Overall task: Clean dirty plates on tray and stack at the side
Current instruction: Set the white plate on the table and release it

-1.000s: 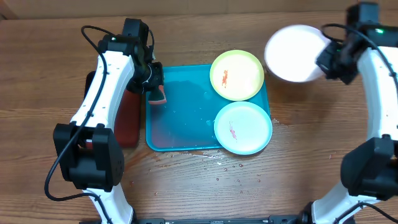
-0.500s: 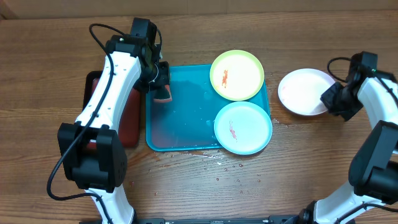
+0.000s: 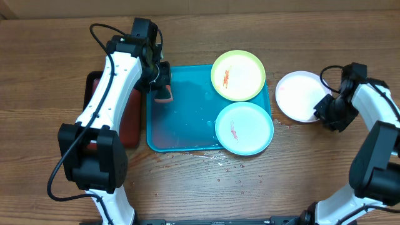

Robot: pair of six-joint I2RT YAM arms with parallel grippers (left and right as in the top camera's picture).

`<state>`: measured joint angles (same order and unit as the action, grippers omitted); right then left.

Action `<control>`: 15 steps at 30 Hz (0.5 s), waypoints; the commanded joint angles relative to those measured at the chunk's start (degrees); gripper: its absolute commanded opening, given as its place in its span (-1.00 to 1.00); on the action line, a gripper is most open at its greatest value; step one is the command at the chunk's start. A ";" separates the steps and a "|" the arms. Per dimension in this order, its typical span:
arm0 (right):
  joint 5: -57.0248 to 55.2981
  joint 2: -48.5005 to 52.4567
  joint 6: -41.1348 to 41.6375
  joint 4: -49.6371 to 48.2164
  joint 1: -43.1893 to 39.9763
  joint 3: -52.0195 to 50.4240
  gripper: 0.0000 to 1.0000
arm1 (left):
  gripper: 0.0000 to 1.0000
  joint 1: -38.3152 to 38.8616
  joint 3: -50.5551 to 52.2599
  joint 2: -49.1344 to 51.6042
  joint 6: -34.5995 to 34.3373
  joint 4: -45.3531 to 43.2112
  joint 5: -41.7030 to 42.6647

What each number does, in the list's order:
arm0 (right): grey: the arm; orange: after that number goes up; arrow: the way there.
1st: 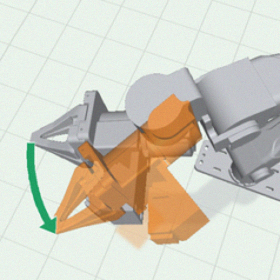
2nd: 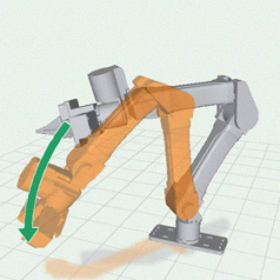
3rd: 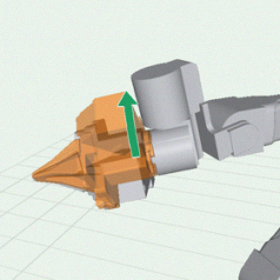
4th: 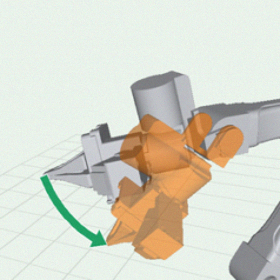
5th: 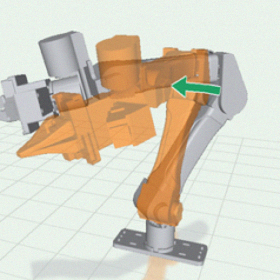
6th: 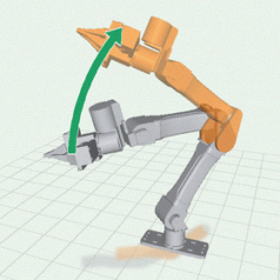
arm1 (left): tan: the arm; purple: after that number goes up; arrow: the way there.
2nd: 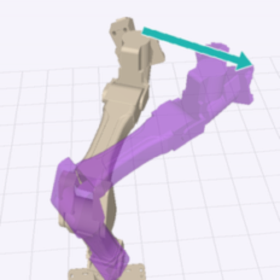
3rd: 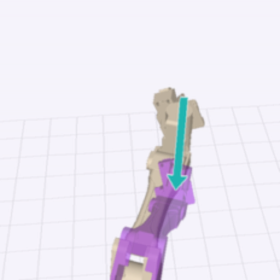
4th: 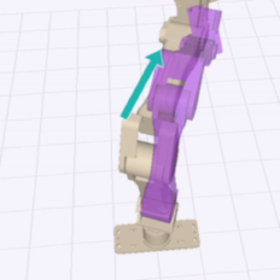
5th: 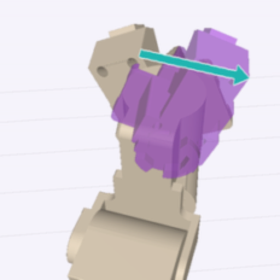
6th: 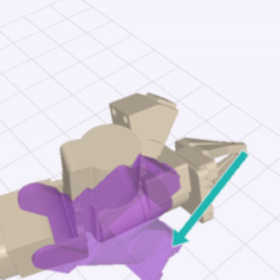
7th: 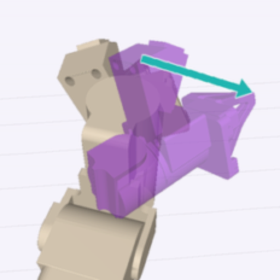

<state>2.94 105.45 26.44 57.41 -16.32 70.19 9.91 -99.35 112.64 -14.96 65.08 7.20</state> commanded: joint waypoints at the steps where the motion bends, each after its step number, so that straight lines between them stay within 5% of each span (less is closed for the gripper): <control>1: 10.49 -6.32 -6.14 2.05 1.16 4.04 -0.35 | -0.91 0.39 0.31 -0.44 -0.92 -0.02 -0.20; 6: 15.15 -9.11 -10.99 5.95 5.35 4.02 -0.10 | -0.92 0.39 0.31 -0.44 -0.70 0.50 -0.63; 15: 14.51 -8.90 -11.58 4.13 14.95 -2.54 -0.07 | -0.92 0.42 0.31 -0.44 -0.72 0.55 -0.61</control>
<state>16.36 96.60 16.49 62.22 -3.25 69.80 9.91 -99.35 112.64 -14.94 65.54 7.05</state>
